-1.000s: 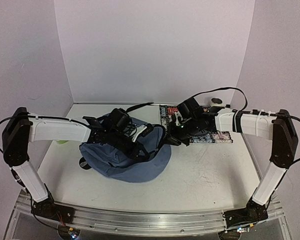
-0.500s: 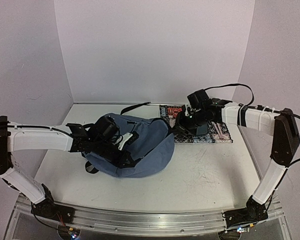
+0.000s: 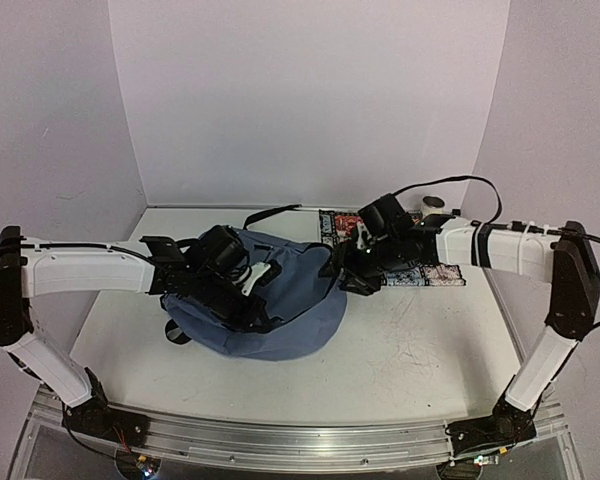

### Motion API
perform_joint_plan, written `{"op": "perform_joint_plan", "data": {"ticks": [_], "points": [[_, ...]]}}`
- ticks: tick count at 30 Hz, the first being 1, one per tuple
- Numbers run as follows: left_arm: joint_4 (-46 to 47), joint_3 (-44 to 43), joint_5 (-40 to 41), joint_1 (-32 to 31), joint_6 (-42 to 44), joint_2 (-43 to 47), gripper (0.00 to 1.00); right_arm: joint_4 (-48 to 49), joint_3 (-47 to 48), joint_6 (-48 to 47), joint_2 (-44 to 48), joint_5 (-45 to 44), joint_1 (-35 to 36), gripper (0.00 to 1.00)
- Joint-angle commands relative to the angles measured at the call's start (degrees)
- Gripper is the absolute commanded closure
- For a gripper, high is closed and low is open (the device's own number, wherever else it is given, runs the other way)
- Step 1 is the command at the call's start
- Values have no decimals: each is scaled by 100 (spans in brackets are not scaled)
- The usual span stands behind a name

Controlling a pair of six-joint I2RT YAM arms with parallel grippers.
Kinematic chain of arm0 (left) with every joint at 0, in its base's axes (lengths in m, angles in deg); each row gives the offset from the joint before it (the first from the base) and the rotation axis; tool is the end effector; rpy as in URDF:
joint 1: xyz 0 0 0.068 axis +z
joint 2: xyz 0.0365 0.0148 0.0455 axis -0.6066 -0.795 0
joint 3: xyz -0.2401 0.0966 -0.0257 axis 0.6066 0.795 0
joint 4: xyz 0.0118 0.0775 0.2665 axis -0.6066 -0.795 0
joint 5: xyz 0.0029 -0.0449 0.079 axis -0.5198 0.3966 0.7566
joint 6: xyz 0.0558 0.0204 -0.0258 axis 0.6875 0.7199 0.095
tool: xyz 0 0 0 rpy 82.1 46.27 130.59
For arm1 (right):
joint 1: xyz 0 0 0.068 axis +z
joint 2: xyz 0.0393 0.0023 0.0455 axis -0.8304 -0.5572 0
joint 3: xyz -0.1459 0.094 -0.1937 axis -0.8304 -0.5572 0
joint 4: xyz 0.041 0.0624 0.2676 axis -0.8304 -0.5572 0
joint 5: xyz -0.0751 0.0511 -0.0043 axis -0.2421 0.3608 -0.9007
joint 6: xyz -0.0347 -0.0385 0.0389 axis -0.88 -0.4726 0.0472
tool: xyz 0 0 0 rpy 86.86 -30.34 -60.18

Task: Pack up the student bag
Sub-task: Zip the largest pocket of the bag in the student bag, then hold the largest pocket of the student bag.

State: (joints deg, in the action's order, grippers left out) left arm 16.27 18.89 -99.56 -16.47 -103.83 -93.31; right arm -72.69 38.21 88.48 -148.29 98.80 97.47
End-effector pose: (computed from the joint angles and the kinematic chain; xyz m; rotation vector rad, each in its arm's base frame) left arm 0.1879 -0.2834 0.1980 0.9201 2.5527 -0.8526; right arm 0.3089 0.2892 0.2387 0.0844 2.3181 1.2252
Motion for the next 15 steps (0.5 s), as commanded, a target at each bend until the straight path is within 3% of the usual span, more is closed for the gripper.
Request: {"op": "perform_joint_plan", "data": {"ticks": [1, 9, 15], "points": [[93, -374, -252, -49, 59, -138, 100, -254, -519, 910, 564, -586, 586, 37], [177, -345, -419, -68, 113, -146, 100, -113, -625, 1718, 590, -1024, 1205, 29], [177, -288, -465, -80, 139, -60, 100, 5, -230, 1942, 26, -966, 1390, 32]]}}
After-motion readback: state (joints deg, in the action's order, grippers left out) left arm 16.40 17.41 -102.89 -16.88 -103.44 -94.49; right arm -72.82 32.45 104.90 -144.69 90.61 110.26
